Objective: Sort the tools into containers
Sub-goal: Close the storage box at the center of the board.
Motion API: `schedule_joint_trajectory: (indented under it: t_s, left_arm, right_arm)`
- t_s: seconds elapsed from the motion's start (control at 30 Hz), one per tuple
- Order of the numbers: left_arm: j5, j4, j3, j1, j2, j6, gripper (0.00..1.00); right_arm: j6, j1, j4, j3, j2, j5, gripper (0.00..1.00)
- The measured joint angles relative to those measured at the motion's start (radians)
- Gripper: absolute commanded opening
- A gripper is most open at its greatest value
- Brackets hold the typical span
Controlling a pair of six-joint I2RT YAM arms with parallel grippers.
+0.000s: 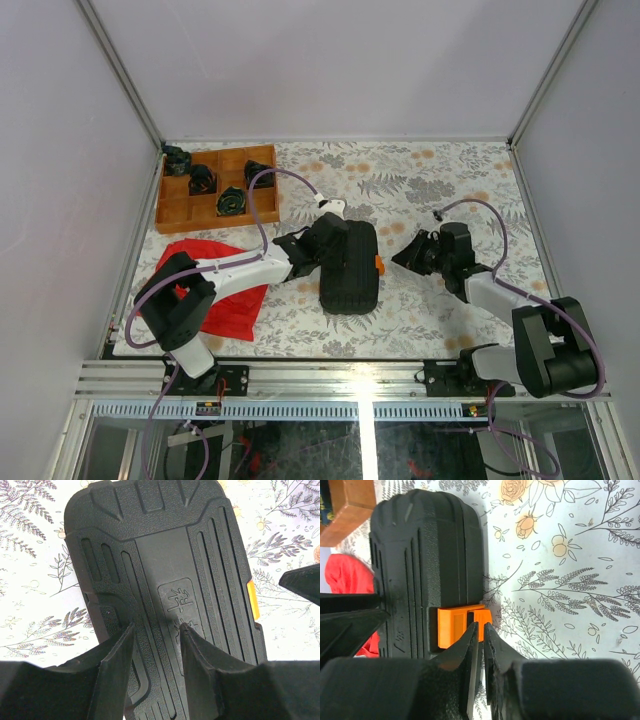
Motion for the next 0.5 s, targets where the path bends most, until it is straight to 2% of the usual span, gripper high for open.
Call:
schedule_joint_trajectory:
  t_s: [0.5]
  left_arm:
    - [-0.001, -0.004, 0.005, 0.000, 0.003, 0.000, 0.41]
  right_arm:
    - [-0.026, 0.029, -0.004, 0.032, 0.149, -0.062, 0.12]
